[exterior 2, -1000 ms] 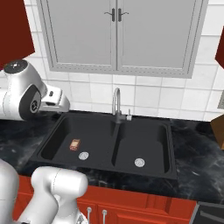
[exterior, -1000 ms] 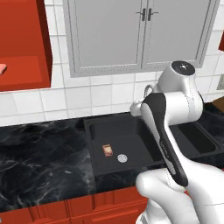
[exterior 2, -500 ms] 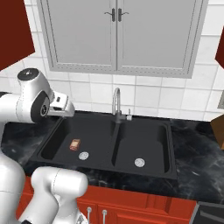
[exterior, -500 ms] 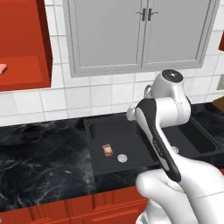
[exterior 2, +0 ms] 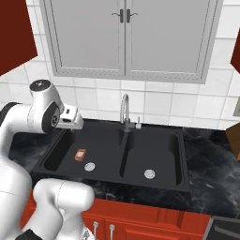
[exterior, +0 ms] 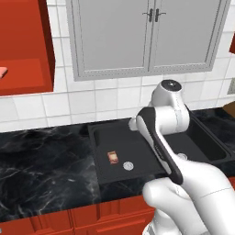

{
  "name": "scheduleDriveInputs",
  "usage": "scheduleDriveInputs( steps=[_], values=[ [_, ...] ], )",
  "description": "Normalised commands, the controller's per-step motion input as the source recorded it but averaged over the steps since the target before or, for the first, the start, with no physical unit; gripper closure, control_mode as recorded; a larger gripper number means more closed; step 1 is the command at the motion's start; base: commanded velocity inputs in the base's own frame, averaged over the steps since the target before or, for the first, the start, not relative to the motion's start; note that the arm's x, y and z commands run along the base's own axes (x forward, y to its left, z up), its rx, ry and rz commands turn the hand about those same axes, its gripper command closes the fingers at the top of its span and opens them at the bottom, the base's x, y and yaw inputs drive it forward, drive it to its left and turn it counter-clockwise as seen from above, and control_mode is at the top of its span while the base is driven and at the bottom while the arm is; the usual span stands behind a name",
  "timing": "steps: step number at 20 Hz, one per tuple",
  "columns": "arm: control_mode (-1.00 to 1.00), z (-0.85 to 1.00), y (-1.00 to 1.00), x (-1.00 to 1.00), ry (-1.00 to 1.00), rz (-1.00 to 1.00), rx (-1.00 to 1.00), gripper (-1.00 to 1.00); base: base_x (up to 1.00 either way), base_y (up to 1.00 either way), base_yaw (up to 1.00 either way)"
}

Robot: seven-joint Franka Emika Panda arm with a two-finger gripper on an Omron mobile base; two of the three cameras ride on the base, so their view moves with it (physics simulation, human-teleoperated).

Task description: Pick up the bar soap and bar soap from the sink, and place them back in the cabinet, and close the cabinet door.

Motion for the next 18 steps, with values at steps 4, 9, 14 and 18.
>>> scheduleDriveInputs(
  steps=[4,9,14,18],
  values=[
    [-1.0,-0.3,0.09,0.31,0.06,0.0,0.0,-1.0,0.0,0.0,0.0],
    [-1.0,-0.29,0.03,0.32,0.03,0.0,0.0,-1.0,0.0,0.0,0.0],
    [-1.0,-0.3,0.06,0.31,0.03,0.0,0.0,-1.0,0.0,0.0,0.0],
    [-1.0,-0.31,0.11,0.32,0.02,0.0,0.0,-1.0,0.0,0.0,0.0]
  ],
)
